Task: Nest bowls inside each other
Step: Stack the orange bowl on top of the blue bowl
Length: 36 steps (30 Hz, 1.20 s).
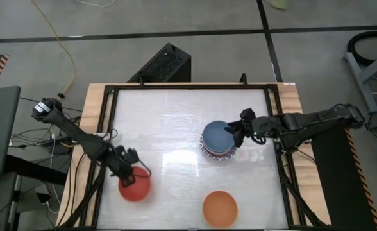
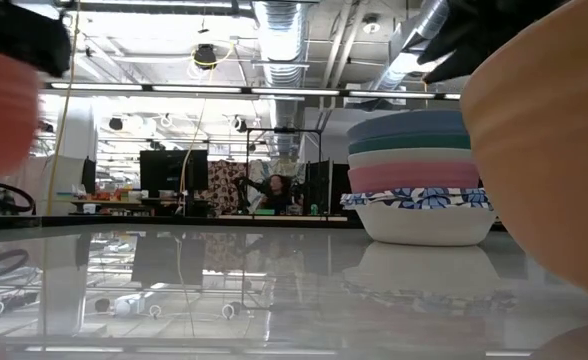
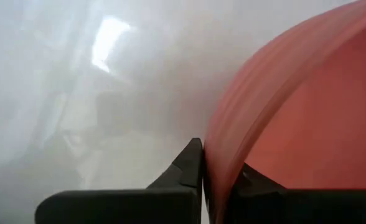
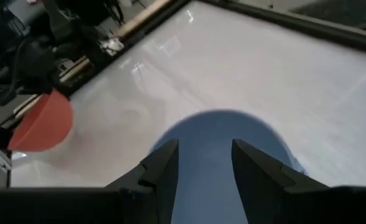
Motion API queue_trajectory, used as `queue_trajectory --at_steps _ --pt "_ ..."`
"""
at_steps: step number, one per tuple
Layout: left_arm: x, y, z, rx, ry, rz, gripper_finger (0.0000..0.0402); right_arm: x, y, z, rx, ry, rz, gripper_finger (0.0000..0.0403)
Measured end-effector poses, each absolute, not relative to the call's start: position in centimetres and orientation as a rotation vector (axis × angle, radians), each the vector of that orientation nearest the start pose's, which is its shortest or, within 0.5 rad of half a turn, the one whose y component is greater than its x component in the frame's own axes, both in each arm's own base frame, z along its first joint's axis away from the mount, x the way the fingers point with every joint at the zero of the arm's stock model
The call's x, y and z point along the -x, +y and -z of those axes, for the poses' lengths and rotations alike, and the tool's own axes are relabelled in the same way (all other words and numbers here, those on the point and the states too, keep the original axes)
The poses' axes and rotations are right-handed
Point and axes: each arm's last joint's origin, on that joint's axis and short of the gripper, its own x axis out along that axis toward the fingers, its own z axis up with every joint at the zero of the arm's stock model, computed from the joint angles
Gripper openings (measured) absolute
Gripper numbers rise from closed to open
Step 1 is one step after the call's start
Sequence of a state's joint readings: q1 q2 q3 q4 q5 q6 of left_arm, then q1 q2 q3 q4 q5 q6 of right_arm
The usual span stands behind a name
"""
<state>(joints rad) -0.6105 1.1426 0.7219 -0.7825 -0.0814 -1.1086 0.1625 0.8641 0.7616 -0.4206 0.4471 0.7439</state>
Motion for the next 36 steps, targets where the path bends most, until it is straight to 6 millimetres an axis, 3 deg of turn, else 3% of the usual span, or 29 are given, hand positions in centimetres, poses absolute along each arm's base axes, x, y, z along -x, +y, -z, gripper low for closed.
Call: queue_trajectory --at_steps 9,14,18,23,32,36 --pt "-16.1 -4.9 -24.9 0.555 0.880 -0.495 0.0000 -17.8 0.6 -30.4 -0.519 0.265 0.450 0.0168" --pt "-17.4 -2.0 -27.7 0.471 0.586 -0.677 0.0000 -18.3 -0.1 -31.9 -0.425 0.131 0.428 0.0168" --pt "-18.8 -0.3 -29.8 0.360 0.444 -0.687 0.0000 -18.5 -0.8 -32.9 -0.314 0.048 0.441 0.0168" --pt "-19.7 1.7 -31.4 0.185 0.333 -0.707 0.0000 -18.5 -1.8 -33.6 -0.222 -0.001 0.483 0.0168" --pt "-21.2 5.6 -33.8 -0.008 0.104 -0.965 0.0000 -18.6 -3.1 -34.1 -0.168 -0.036 0.557 0.0168" --pt "-22.8 6.5 -33.6 -0.080 0.081 -0.986 0.0000 -19.1 -3.5 -35.0 -0.163 -0.048 0.635 0.0168"
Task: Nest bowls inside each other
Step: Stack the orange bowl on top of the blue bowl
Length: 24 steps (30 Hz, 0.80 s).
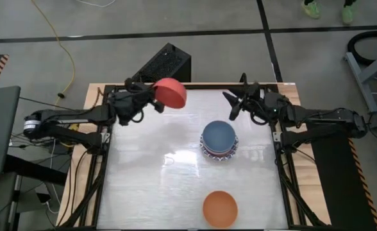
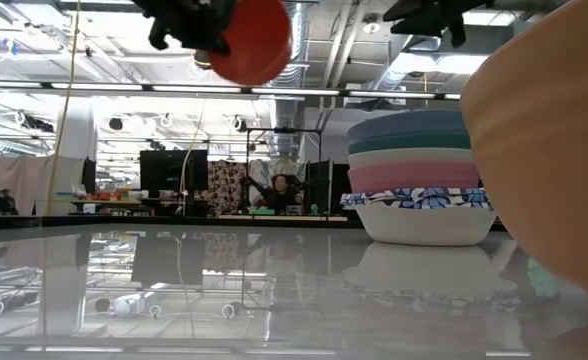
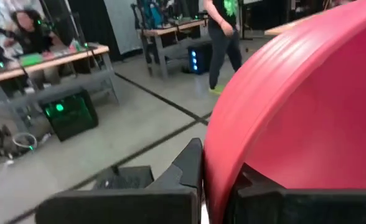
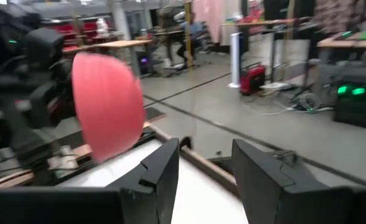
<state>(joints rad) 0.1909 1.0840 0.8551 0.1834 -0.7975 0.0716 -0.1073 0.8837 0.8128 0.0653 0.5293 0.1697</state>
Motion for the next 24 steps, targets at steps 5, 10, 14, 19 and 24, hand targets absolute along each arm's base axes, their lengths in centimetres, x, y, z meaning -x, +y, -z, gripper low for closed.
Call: queue_trajectory --at_steps 5,10,14,19,24 --pt "-24.9 7.3 -32.6 -0.149 0.083 -1.015 0.0000 -20.5 -3.8 -36.0 -0.116 -0.035 0.704 0.0168" --pt "-26.2 7.9 -32.1 -0.144 0.027 -1.110 0.0000 -21.9 -4.1 -37.1 -0.116 -0.045 0.770 0.0168" --pt "-26.9 8.0 -32.0 -0.163 -0.013 -1.124 0.0000 -23.5 -4.4 -37.3 -0.106 -0.021 0.794 0.0168" --pt "-27.7 8.3 -32.2 -0.181 0.016 -1.153 0.0000 -26.2 -4.5 -37.0 -0.058 0.035 0.788 0.0168" --pt "-28.5 8.6 -33.4 -0.238 0.069 -1.236 0.0000 -28.5 -3.6 -37.4 0.033 0.078 0.802 0.0168"
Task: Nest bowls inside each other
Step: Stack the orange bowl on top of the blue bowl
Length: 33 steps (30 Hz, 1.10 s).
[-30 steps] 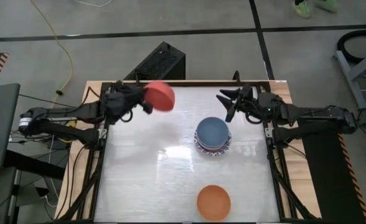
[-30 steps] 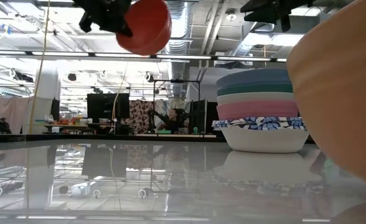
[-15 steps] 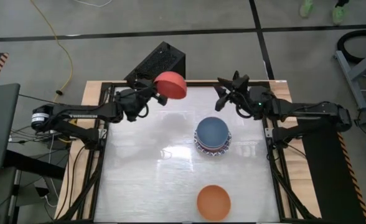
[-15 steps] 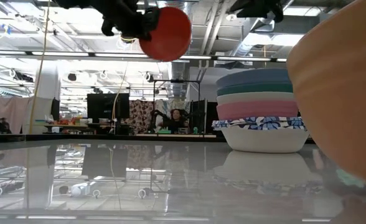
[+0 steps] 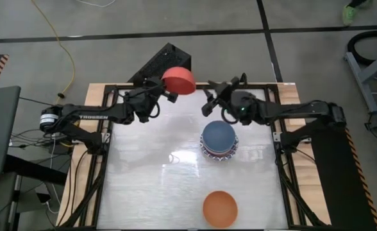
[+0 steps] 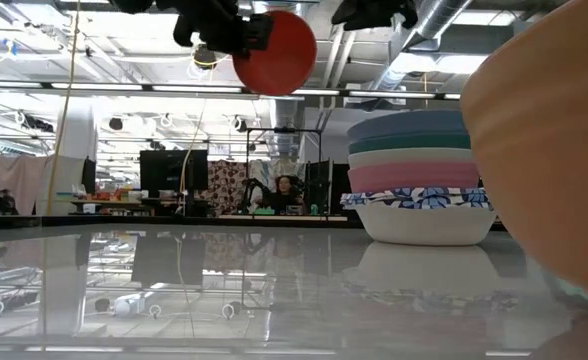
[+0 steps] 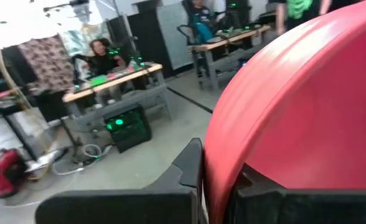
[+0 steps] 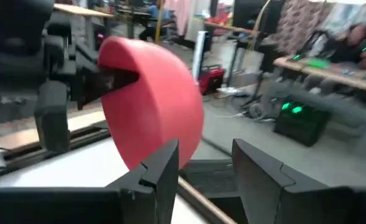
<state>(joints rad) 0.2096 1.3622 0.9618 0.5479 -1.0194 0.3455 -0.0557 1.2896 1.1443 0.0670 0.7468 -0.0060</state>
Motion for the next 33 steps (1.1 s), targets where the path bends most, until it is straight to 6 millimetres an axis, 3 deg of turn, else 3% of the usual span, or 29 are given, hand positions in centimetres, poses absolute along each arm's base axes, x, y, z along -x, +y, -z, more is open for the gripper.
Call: queue_trajectory --at_steps 5,16,33 --pt "-28.9 9.0 -34.5 -0.235 0.044 -1.242 0.0000 -30.0 -2.8 -37.7 0.099 0.107 0.869 0.0168" --pt "-28.9 9.1 -34.6 -0.223 0.038 -1.235 0.0000 -32.4 -2.8 -37.6 0.095 0.081 0.891 0.0168" --pt "-29.2 8.4 -34.6 -0.184 -0.001 -1.163 0.0000 -33.5 -4.2 -36.5 0.090 0.087 0.956 0.0160"
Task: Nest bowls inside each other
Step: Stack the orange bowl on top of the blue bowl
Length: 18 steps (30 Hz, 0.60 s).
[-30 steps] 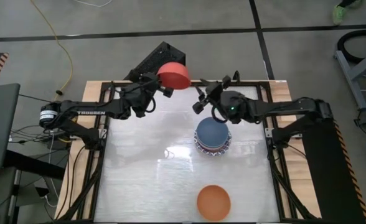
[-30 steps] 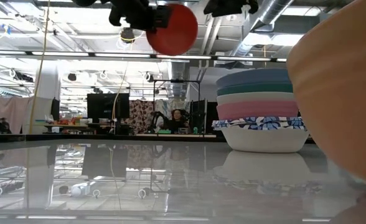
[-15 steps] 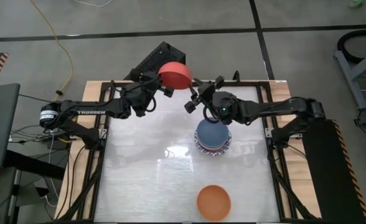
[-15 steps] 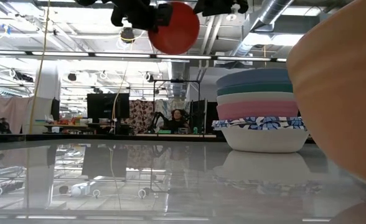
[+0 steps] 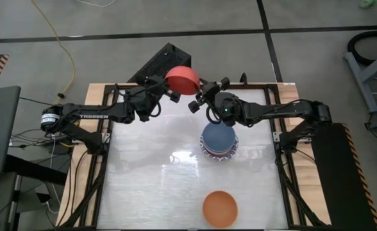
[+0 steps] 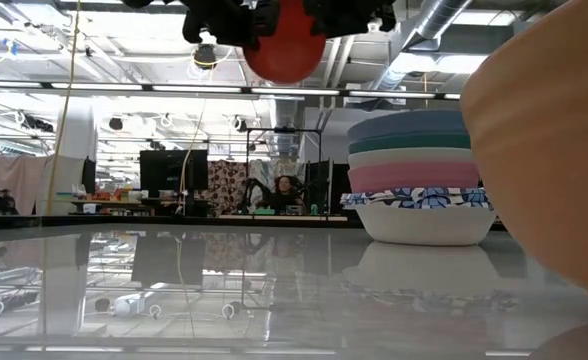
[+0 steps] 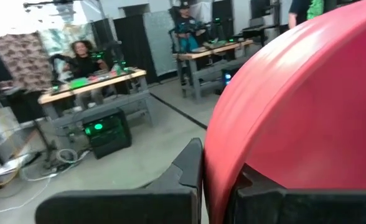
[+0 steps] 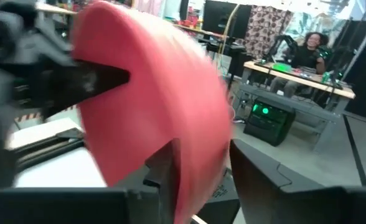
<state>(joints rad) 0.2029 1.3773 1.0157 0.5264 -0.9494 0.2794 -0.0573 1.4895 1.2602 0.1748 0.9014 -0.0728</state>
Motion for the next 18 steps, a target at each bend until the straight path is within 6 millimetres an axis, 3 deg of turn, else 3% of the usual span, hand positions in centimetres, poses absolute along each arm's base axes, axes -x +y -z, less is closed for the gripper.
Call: queue_trajectory --at_steps 3,9,13,18 --pt "-29.4 8.2 -34.6 -0.173 -0.013 -1.123 0.0000 -33.4 -4.8 -36.3 0.062 0.084 0.976 0.0130" --pt "-29.6 8.1 -34.2 -0.138 -0.016 -1.058 0.0002 -33.2 -5.1 -36.1 0.066 0.111 1.007 0.0025" --pt "-29.7 8.1 -33.9 -0.129 0.010 -1.025 0.0020 -33.1 -5.2 -35.7 0.046 0.134 1.015 0.0014" --pt "-29.9 7.9 -33.5 -0.159 0.049 -0.925 0.0088 -32.7 -5.8 -34.8 -0.033 0.185 1.015 0.0005"
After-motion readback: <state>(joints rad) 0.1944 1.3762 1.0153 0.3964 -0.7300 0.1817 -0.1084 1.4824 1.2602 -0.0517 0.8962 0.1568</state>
